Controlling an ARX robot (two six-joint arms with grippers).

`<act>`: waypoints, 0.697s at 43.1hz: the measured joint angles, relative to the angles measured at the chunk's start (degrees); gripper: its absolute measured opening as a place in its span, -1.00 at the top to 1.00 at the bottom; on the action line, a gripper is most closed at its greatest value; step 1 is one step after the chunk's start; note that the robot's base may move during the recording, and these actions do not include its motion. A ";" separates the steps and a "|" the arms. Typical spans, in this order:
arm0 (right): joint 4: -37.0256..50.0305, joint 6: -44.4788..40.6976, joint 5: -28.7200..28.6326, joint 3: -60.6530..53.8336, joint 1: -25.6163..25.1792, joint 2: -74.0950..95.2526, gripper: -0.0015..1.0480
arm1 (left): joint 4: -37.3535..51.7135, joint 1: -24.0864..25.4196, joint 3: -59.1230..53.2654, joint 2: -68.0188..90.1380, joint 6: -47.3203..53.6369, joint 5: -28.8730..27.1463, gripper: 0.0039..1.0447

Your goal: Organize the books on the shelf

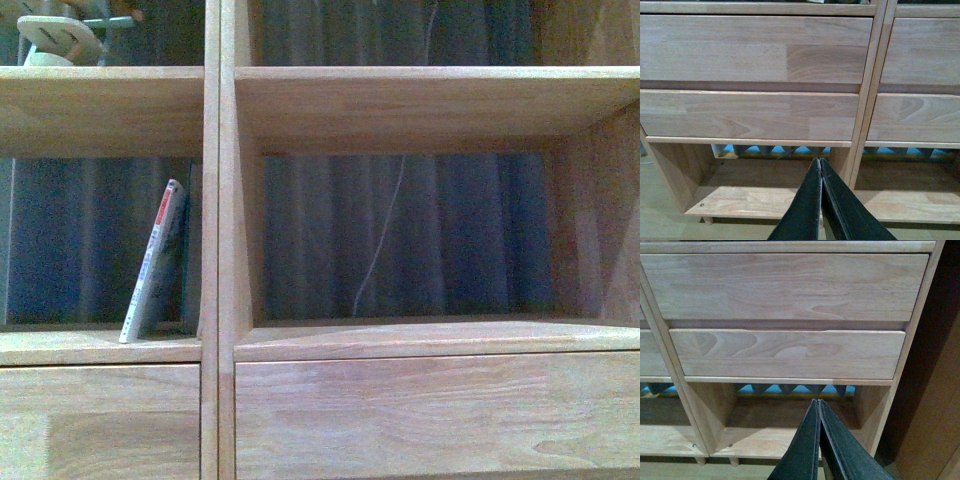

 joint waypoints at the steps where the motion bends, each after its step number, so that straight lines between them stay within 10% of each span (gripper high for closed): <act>1: -0.44 0.02 0.02 0.00 0.00 -0.42 0.94 | -0.20 0.00 -0.17 -0.39 0.00 0.02 0.95; 30: -19.41 0.00 0.00 0.02 0.00 -19.32 0.94 | -8.81 0.00 -2.51 -11.56 -0.02 0.07 0.95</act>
